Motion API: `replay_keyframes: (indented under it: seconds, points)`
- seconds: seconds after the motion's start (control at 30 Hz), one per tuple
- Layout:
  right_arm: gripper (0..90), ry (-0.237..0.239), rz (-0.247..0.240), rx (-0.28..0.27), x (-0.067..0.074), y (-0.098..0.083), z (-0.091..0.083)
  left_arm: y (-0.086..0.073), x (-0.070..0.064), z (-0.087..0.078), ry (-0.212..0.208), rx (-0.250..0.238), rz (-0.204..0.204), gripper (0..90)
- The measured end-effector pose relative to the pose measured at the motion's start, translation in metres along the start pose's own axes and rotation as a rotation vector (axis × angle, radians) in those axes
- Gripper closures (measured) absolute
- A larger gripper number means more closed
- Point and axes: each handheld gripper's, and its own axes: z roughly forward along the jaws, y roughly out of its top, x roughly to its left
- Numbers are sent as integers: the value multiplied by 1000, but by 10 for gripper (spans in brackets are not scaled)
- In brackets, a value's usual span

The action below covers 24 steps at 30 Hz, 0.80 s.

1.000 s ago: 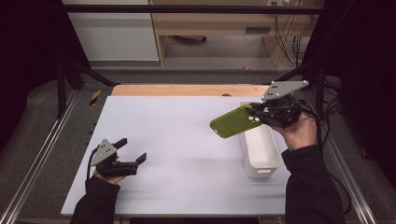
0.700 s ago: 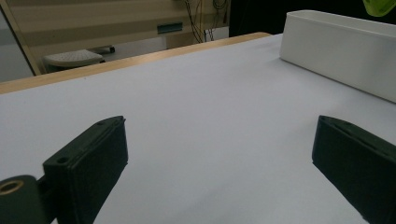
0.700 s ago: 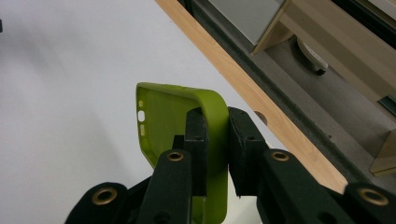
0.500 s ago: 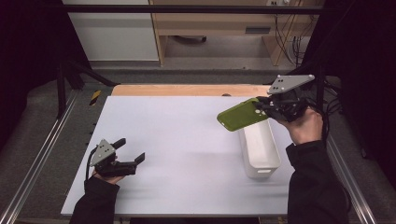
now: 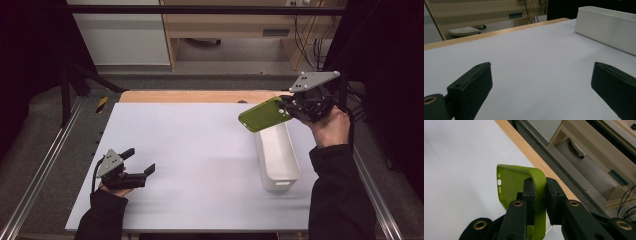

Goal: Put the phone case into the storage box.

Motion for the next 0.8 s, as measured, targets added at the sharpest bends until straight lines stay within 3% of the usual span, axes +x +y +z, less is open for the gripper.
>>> replay_keyframes:
  seconds: [0.8]
  points:
    - [793, -78, -35, 47, -20, -2, 10, 0, 1, 0, -1, -2, -2, 32]
